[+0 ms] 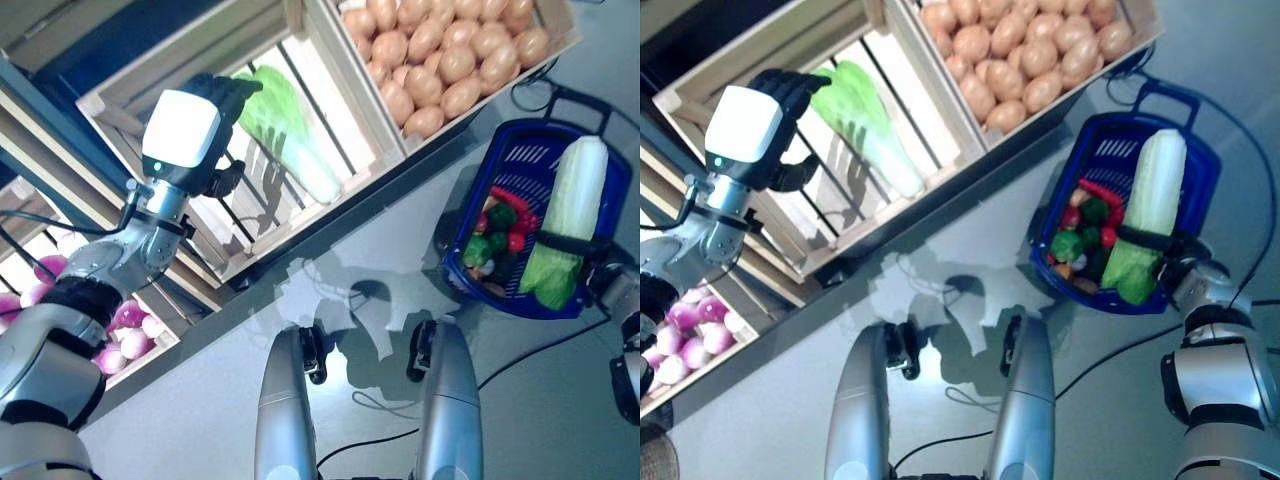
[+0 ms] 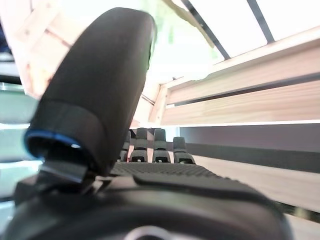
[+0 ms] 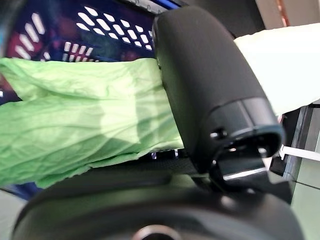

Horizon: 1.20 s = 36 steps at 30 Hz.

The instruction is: Put vegetables into the basket

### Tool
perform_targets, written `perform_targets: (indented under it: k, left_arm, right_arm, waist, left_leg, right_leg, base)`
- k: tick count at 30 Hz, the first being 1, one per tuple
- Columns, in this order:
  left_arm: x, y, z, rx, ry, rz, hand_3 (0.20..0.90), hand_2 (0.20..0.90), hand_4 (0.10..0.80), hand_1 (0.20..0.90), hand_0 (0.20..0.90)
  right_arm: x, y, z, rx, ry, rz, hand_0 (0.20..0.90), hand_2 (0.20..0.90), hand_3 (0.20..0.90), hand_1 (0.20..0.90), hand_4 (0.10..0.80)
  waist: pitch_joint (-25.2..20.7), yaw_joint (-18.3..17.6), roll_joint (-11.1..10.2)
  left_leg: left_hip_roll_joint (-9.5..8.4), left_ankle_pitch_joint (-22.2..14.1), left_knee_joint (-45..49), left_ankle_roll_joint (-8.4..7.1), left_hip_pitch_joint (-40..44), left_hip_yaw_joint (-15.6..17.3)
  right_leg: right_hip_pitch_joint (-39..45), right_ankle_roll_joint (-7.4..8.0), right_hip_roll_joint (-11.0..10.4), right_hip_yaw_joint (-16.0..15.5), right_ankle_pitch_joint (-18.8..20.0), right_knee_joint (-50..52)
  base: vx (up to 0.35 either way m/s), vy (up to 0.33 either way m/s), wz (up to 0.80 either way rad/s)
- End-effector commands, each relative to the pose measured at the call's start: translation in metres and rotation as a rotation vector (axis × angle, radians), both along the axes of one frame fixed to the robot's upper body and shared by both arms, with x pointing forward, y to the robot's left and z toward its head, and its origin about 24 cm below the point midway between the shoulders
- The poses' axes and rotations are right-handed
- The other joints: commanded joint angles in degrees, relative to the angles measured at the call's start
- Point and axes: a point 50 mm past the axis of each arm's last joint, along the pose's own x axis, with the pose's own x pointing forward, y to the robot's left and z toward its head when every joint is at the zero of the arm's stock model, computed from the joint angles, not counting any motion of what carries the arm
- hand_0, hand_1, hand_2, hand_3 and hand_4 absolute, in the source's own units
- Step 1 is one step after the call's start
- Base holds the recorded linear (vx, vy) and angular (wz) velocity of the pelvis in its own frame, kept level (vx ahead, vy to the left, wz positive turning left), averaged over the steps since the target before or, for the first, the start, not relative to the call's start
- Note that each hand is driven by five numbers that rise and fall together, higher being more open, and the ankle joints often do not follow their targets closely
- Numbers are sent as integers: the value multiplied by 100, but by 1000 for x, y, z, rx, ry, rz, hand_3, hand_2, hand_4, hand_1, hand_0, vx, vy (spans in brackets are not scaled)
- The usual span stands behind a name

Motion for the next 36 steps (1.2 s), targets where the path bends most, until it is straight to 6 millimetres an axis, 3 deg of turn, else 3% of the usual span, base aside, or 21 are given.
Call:
perform_targets:
  k: [1, 8, 16, 22, 27, 36]
  left_arm:
    - [-14, 14, 78, 10, -363, 70, 900, 900, 800, 900, 900]
    - [-13, 30, 102, 208, -436, 246, 900, 900, 800, 900, 900]
    - [-11, 37, 100, 373, -406, 302, 900, 900, 800, 900, 900]
    - [-6, 36, 98, 453, -289, 326, 900, 900, 800, 900, 900]
    - [-2, 29, 96, 481, -236, 308, 900, 900, 800, 900, 900]
    - [4, 12, 94, 489, -170, 228, 900, 900, 800, 900, 900]
  right_arm:
    - [-12, -27, 39, -49, -86, -122, 900, 900, 900, 900, 800]
    - [1, -13, 58, 19, -69, -61, 900, 900, 900, 900, 800]
    - [-2, -16, 61, -13, -16, -103, 900, 900, 900, 900, 800]
    - [-6, -25, 78, -31, -137, -227, 900, 900, 900, 900, 800]
    - [-2, -22, 90, -34, -253, -216, 900, 900, 900, 900, 800]
    - [3, -13, 86, -53, -293, -111, 900, 900, 900, 900, 800]
  waist:
    - [-399, 16, 139]
    - [-509, 10, 94]
    - [-647, -39, 59]
    - [-692, -107, 71]
    - [-672, -171, 61]
    - [-597, -254, -15]
  left_leg:
    - [-35, -1021, 282, 307, 106, 161]
    - [208, -1244, 1093, 323, -772, 76]
    - [308, -1396, 1502, 325, -1135, 30]
    - [368, -1474, 1661, 342, -1360, 30]
    - [402, -1522, 1746, 346, -1495, 32]
    - [493, -1671, 2070, 369, -1898, -39]
  right_leg:
    - [232, -456, -87, -147, -189, -245]
    - [-611, -491, -77, -116, -342, 432]
    - [-982, -516, -38, -39, -418, 787]
    - [-1224, -495, 18, 41, -384, 902]
    - [-1371, -469, 75, 84, -342, 943]
    - [-1796, -436, 99, 163, -320, 1161]
  base:
    - [-51, 36, -5]
    - [-33, 26, -9]
    - [20, 33, -13]
    - [18, 54, -1]
    - [8, 45, -9]
    - [-5, 40, -8]
